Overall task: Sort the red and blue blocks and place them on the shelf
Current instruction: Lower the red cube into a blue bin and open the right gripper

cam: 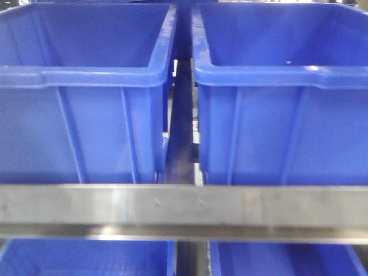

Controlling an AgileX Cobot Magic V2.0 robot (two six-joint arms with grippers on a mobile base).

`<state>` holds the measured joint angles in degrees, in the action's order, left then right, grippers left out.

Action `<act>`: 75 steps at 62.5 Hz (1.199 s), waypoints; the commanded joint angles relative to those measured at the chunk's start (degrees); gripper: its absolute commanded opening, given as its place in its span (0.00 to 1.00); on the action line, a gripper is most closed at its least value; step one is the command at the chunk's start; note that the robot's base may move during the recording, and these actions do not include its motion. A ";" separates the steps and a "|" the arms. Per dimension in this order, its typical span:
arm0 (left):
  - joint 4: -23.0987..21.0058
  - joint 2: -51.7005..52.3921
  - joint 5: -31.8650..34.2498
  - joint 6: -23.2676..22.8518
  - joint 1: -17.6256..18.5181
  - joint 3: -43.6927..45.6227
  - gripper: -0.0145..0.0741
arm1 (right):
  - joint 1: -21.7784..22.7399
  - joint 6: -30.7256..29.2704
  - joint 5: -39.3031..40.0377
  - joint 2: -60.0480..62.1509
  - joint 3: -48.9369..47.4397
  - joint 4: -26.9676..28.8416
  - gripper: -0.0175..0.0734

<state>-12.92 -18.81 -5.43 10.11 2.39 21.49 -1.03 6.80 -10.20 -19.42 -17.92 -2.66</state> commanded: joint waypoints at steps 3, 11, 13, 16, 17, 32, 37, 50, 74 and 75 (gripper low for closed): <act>-0.42 -0.58 4.68 -0.53 -0.14 1.68 0.30 | 0.28 -0.27 4.90 -0.48 -1.68 -0.78 0.25; -0.42 -0.58 4.68 -0.53 -0.14 1.68 0.30 | 0.28 -0.27 4.90 -0.48 -1.68 -0.78 0.25; -0.42 -0.58 4.68 -0.53 -0.14 1.68 0.30 | 0.28 -0.27 4.90 -0.48 -1.68 -0.78 0.25; -0.42 -0.58 4.68 -0.53 -0.14 1.68 0.30 | 0.28 -0.27 4.90 -0.48 -1.68 -0.78 0.25; -0.42 -0.58 4.68 -0.53 -0.14 1.68 0.30 | 0.28 -0.27 4.90 -0.48 -1.68 -0.78 0.25; -0.42 -0.58 4.68 -0.53 -0.14 1.68 0.30 | 0.28 -0.27 4.90 -0.48 -1.68 -0.78 0.25; -0.42 -0.58 4.68 -0.53 -0.14 1.68 0.30 | 0.28 -0.27 4.90 -0.48 -1.68 -0.78 0.25; -0.42 -0.58 4.68 -0.53 -0.14 1.68 0.30 | 0.28 -0.27 4.90 -0.48 -1.68 -0.78 0.25; -0.42 -0.58 4.96 -0.53 -0.14 1.68 0.30 | 0.28 -0.27 5.95 -0.48 -1.68 -0.78 0.25; -0.42 -0.58 4.96 -0.53 -0.14 1.68 0.30 | 0.28 -0.27 6.10 -0.48 -1.68 -0.78 0.25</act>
<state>-12.92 -18.81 -5.43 10.11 2.39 21.49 -1.03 6.80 -10.08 -19.42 -17.92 -2.66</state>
